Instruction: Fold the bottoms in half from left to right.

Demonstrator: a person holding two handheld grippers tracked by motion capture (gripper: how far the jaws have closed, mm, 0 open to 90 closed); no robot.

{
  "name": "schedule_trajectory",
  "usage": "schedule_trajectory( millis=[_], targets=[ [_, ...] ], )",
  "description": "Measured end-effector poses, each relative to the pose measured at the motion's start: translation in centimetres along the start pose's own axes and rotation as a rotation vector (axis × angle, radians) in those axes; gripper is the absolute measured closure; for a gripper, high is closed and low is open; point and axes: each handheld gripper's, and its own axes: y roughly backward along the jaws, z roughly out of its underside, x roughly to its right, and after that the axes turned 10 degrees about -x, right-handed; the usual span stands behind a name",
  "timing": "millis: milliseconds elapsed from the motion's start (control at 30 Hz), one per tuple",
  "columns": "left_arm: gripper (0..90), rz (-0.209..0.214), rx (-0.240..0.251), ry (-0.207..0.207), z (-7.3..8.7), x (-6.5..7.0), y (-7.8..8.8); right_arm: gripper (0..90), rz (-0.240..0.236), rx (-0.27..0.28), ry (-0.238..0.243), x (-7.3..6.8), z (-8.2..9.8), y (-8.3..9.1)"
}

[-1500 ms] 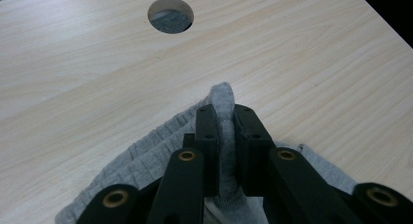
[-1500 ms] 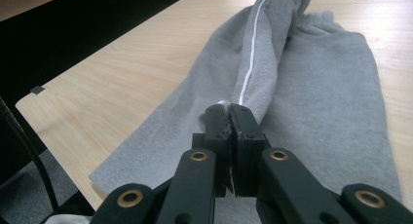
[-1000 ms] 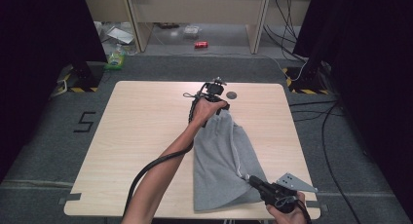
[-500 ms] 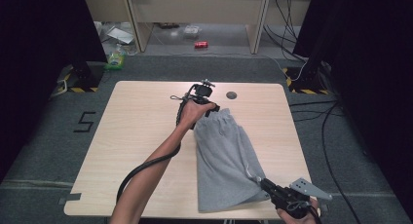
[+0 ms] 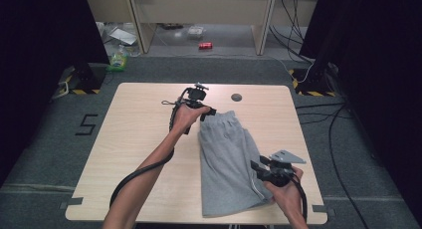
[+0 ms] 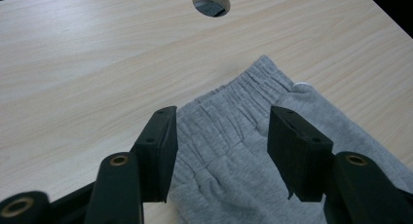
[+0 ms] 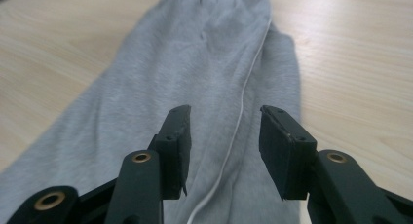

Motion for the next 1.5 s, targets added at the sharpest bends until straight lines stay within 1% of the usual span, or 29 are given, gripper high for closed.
schedule_trajectory(
  millis=[100,167,200,267,333,367,433,533,567,633,667,700,733,767,867,933,1033,1067,1100,1167,1200,1233,1267,1300,1333,1367,1400,1467,1500],
  targets=[
    [43.0,-0.001,-0.001,0.001,0.3,-0.3,-0.1,55.2,-0.003,-0.039,0.0,0.1,-1.0,-2.3],
    [42.4,-0.001,-0.004,0.004,0.6,-0.5,-0.2,58.4,0.001,-0.06,0.001,0.1,-1.6,-3.6],
    [41.8,0.0,-0.008,0.004,0.7,-0.7,-0.3,61.3,0.009,-0.073,0.01,0.2,-1.8,-4.1],
    [41.2,0.001,-0.01,0.009,0.9,-0.9,-0.4,72.2,0.013,-0.095,0.014,0.4,-1.9,-4.9],
    [40.9,0.002,-0.011,0.017,1.2,-1.2,-0.6,82.7,0.031,-0.107,0.027,0.9,-2.0,-5.3],
    [40.7,0.003,-0.014,0.017,1.2,-1.4,-0.6,85.7,0.041,-0.107,0.034,1.3,-1.9,-5.4],
    [40.6,0.008,-0.013,0.024,1.4,-1.7,-0.8,86.5,0.061,-0.103,0.029,2.1,-1.8,-5.0],
    [40.8,0.006,-0.018,0.028,1.7,-1.9,-0.9,86.8,0.073,-0.08,0.002,3.4,-1.5,-3.9],
    [40.7,0.005,-0.019,0.029,1.7,-2.0,-1.0,86.8,0.075,-0.078,-0.019,3.8,-1.4,-3.6],
    [40.7,-0.002,-0.022,0.027,1.8,-2.0,-1.1,86.7,0.081,-0.088,-0.029,4.4,-1.1,-3.5],
    [40.7,-0.001,-0.024,0.028,1.8,-1.9,-1.3,86.4,0.081,-0.102,-0.028,4.7,-0.9,-3.8],
    [40.7,-0.001,-0.029,0.026,1.9,-1.9,-1.4,85.3,0.076,-0.123,-0.025,4.8,-0.7,-4.3],
    [40.6,-0.002,-0.03,0.022,1.9,-1.8,-1.5,81.5,0.069,-0.124,-0.038,4.7,-0.5,-4.5],
    [40.5,-0.002,-0.031,0.02,1.9,-1.7,-1.6,76.8,0.074,-0.12,-0.053,4.6,-0.6,-4.5],
    [40.2,-0.005,-0.042,0.014,2.0,-1.8,-1.7,65.4,0.095,-0.111,-0.031,4.2,-1.1,-3.2],
    [40.0,-0.008,-0.041,0.013,2.1,-1.9,-1.8,59.6,0.083,-0.11,-0.016,3.6,-0.9,-1.9],
    [39.6,-0.01,-0.042,0.019,2.3,-2.0,-1.8,54.3,0.066,-0.124,0.011,2.5,0.7,-0.2],
    [39.6,-0.011,-0.041,0.02,2.4,-2.0,-1.9,54.0,0.055,-0.137,0.013,2.1,1.4,0.2],
    [39.5,-0.011,-0.042,0.019,2.4,-2.0,-1.8,53.4,0.052,-0.144,0.026,1.8,2.1,0.6],
    [38.9,-0.01,-0.04,0.018,2.5,-2.0,-1.8,52.5,0.053,-0.158,0.023,1.3,3.3,1.3],
    [38.5,-0.01,-0.04,0.019,2.5,-2.0,-1.7,52.6,0.052,-0.163,0.031,1.2,3.9,1.6],
    [38.0,-0.008,-0.039,0.022,2.6,-2.0,-1.7,53.8,0.046,-0.173,0.032,1.0,4.5,1.8],
    [37.7,-0.009,-0.041,0.022,2.5,-2.0,-1.7,59.1,0.033,-0.183,0.029,0.9,5.0,1.9],
    [37.7,-0.01,-0.041,0.023,2.5,-2.1,-1.7,66.6,0.026,-0.19,0.045,0.9,5.5,2.0],
    [37.8,-0.008,-0.039,0.025,2.6,-2.1,-1.7,73.8,0.017,-0.186,0.049,0.9,5.8,2.1],
    [37.8,-0.008,-0.04,0.023,2.6,-2.1,-1.7,81.0,0.004,-0.179,0.041,0.9,6.0,2.3],
    [37.7,-0.008,-0.044,0.02,2.7,-2.1,-1.7,85.4,-0.004,-0.175,0.043,1.0,6.1,2.6],
    [37.5,-0.01,-0.045,0.02,2.8,-2.2,-1.7,87.0,0.02,-0.171,0.058,1.4,6.1,3.3],
    [37.4,-0.012,-0.045,0.022,2.8,-2.3,-1.7,87.1,0.023,-0.176,0.049,1.7,6.3,3.5]
  ],
)
